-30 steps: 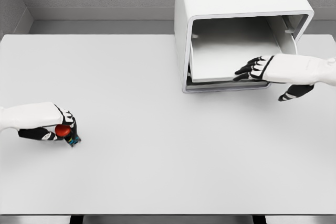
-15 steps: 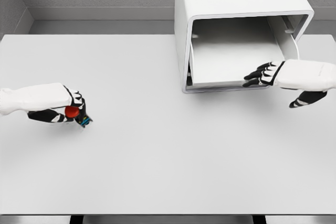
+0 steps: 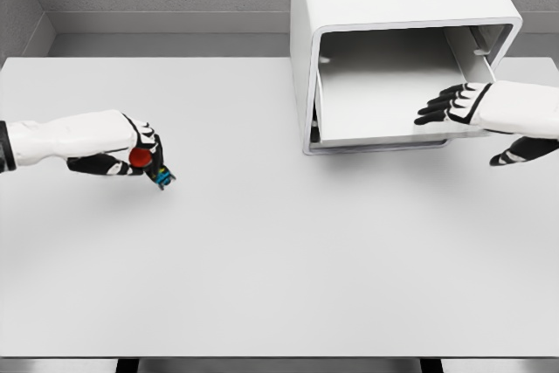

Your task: Slide open multi-storey tabletop storage cabinets and put open load switch and slide close multi-storey tabletop storage cabinets

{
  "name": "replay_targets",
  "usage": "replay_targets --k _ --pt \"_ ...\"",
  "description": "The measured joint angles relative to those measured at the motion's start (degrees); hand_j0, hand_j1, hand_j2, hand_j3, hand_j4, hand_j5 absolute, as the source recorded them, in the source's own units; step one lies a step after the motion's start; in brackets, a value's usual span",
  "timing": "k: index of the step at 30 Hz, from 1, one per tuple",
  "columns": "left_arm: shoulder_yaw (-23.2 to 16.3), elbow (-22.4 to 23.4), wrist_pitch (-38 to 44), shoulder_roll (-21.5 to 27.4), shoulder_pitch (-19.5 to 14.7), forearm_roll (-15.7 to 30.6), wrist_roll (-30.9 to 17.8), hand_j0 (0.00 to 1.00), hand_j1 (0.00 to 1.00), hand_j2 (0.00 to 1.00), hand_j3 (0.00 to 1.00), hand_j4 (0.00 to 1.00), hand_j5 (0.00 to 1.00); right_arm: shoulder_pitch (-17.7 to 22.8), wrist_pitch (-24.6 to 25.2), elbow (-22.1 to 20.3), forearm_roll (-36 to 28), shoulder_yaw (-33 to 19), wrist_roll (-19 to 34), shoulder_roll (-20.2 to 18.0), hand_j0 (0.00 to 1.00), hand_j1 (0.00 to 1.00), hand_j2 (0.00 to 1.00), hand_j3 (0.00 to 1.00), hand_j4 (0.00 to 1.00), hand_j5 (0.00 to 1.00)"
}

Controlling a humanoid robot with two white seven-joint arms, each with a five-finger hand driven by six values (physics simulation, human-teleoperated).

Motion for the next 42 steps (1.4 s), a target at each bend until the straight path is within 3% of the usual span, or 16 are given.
replay_targets --k 9,20,22,28,42 --pt "-0.2 3.5 -0.07 -4.22 -2.99 -2.18 -0.11 0.4 0.4 0.4 0.4 0.4 0.4 0.0 -0.01 0.46 -0.7 -0.39 5.36 3.53 1.0 1.0 1.0 1.0 1.0 1.0" --pt "-7.0 9.15 0.03 -9.51 -11.25 -2.77 -0.24 0.4 0.4 0.4 0.4 0.4 0.4 0.35 0.49 4.23 1.38 0.75 6.13 6.76 1.0 1.0 1.0 1.0 1.0 1.0" --pt "-8.4 10.17 0.07 -10.16 -13.44 -2.68 -0.28 0.4 0.4 0.4 0.4 0.4 0.4 0.35 0.61 3.38 1.62 0.63 6.06 6.41 1.0 1.0 1.0 1.0 1.0 1.0" --pt "-11.4 11.46 0.01 -10.92 -15.56 -2.61 -0.26 0.4 0.4 0.4 0.4 0.4 0.4 0.35 0.12 0.74 1.58 0.69 5.83 4.39 1.0 1.0 1.0 1.0 1.0 1.0" --pt "-11.99 8.62 0.02 -10.84 -20.21 -0.58 -0.08 0.42 0.42 0.42 0.42 0.42 0.42 1.93 -0.01 -0.57 1.19 0.53 3.28 -1.53 1.0 1.0 1.0 1.0 1.0 1.0"
